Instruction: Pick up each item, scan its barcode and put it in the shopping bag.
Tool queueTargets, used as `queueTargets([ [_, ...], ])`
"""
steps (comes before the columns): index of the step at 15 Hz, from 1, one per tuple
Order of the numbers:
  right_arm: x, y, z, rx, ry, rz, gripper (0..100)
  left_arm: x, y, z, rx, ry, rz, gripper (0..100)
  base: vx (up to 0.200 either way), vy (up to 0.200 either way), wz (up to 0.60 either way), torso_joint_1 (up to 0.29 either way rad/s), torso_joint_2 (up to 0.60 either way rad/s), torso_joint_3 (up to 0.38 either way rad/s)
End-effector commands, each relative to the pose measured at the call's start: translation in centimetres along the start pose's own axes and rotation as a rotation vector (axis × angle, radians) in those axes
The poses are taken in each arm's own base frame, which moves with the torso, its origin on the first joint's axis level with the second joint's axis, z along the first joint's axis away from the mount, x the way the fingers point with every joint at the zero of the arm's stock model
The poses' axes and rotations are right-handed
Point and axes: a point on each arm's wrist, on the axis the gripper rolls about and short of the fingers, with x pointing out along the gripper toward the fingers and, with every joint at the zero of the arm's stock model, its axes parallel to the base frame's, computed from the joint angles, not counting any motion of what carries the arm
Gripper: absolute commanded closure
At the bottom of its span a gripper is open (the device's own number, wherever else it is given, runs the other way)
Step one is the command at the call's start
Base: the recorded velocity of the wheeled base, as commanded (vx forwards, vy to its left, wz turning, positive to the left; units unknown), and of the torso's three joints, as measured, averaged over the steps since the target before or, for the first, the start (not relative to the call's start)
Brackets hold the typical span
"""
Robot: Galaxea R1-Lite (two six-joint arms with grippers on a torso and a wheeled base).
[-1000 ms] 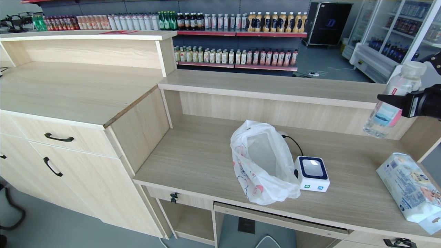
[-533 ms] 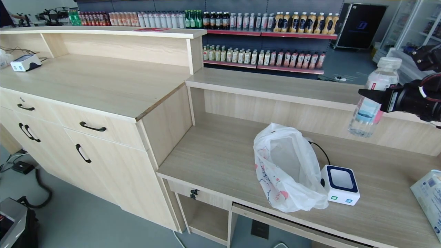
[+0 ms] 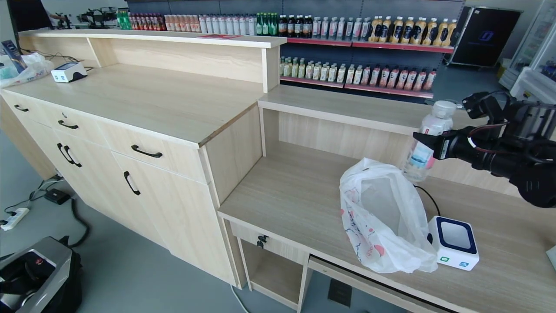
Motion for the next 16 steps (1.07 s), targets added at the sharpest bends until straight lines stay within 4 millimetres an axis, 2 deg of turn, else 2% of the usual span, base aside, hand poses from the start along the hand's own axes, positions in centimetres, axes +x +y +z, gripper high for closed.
queueTargets([
  [1,2.2,0.0,-4.4,0.026,0.087,0.022,100,0.0,0.0,0.0,0.0,0.0,0.001,0,0.0,0.0,0.0,0.0,0.0,0.0],
  [3,3.4,-0.1,-6.6,0.03,0.129,0.034,100,0.0,0.0,0.0,0.0,0.0,0.001,0,0.0,0.0,0.0,0.0,0.0,0.0],
  [9,4.6,0.4,-8.3,0.004,0.087,0.065,100,0.0,0.0,0.0,0.0,0.0,0.001,0,0.0,0.0,0.0,0.0,0.0,0.0],
  [14,6.4,0.6,-11.4,-0.005,0.071,0.07,100,0.0,0.0,0.0,0.0,0.0,0.001,0,0.0,0.0,0.0,0.0,0.0,0.0],
  [16,7.1,0.4,-11.8,-0.016,0.035,0.065,100,0.0,0.0,0.0,0.0,0.0,0.001,0,0.0,0.0,0.0,0.0,0.0,0.0],
])
